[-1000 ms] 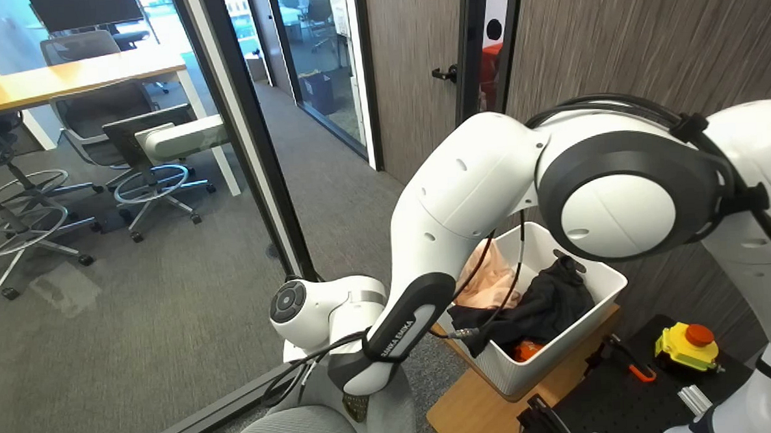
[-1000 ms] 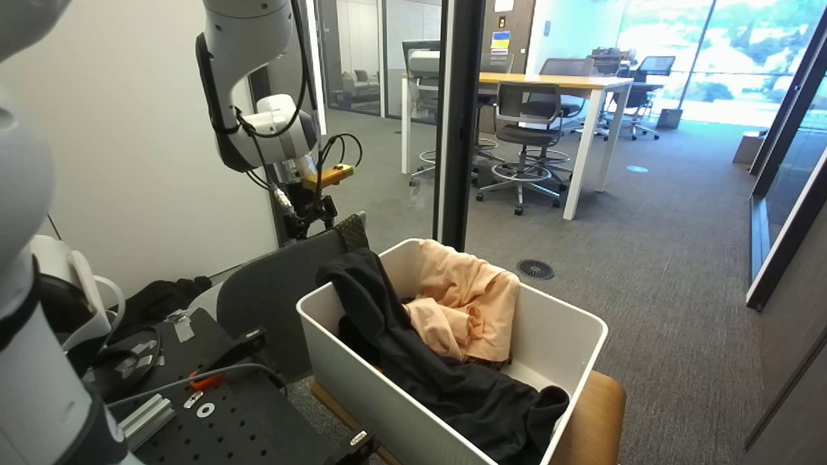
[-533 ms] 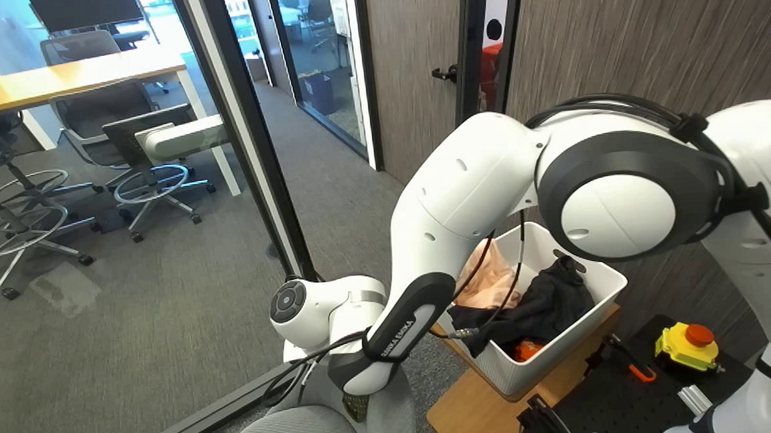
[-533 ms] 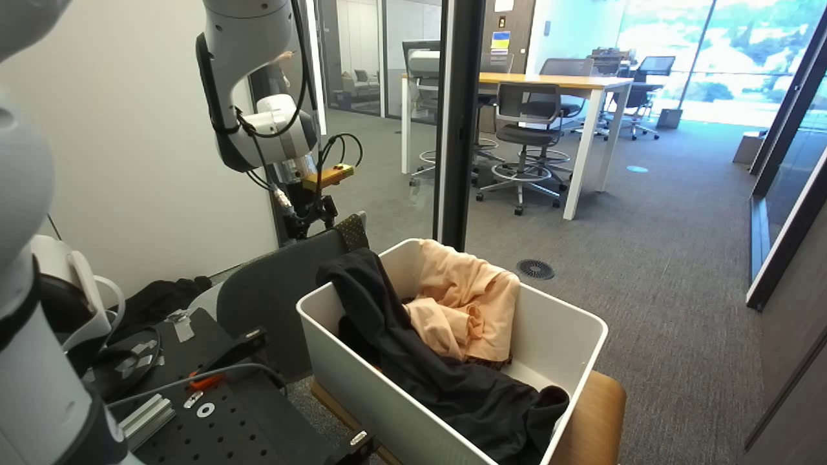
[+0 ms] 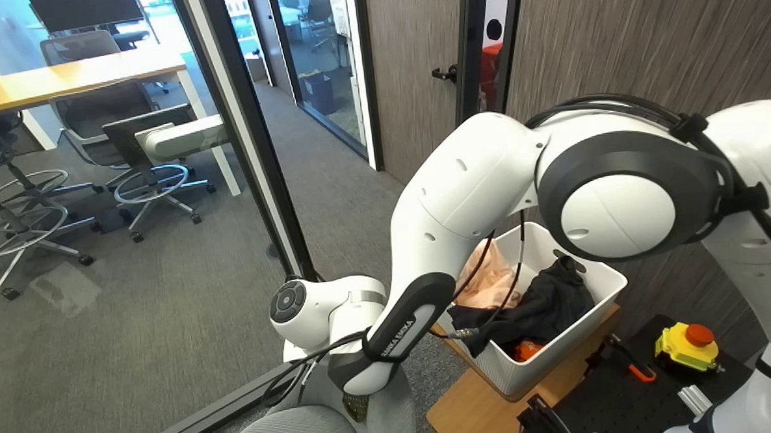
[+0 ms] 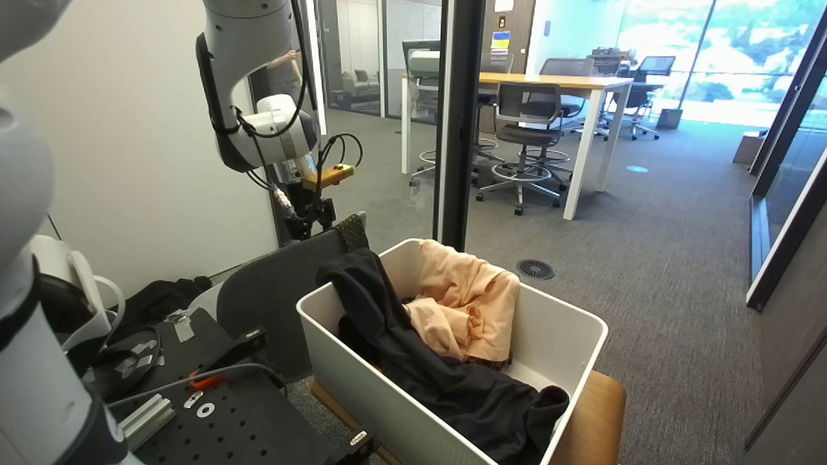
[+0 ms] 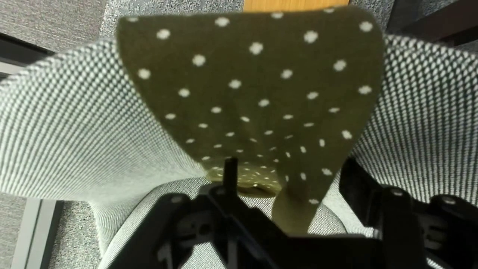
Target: Put the sock in the laundry basket
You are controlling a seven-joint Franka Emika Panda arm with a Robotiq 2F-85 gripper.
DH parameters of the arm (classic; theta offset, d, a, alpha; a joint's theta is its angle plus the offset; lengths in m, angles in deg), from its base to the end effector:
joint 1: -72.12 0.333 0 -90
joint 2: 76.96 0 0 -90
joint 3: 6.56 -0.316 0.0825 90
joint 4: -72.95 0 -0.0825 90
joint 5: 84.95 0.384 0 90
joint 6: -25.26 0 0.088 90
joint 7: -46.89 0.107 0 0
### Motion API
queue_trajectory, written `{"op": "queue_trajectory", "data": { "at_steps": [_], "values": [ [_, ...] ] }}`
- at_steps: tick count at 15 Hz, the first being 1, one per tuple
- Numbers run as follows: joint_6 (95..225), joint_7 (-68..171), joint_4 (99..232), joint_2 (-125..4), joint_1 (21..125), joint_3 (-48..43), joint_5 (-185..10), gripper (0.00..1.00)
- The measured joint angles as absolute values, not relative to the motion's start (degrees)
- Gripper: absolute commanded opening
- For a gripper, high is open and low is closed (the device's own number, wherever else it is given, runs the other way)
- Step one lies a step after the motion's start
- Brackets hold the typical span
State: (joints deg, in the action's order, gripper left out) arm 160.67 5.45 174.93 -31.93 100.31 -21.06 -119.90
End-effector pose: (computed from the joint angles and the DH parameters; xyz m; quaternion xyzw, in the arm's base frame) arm 0.4728 0.4183 0.1120 0.5837 0.8023 -0.0703 0.1031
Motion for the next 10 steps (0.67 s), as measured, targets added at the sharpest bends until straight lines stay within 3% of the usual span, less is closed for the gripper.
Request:
{"op": "queue_trajectory", "data": {
  "at_steps": [4,6,10],
  "values": [
    [160.67,5.45,174.93,-31.92,100.31,-21.06,-119.9,0.14],
    [160.67,5.45,174.93,-31.9,100.31,-21.06,-119.9,0.08],
    [160.67,5.46,174.9,-31.89,100.3,-21.06,-119.9,0.12]
  ]
}}
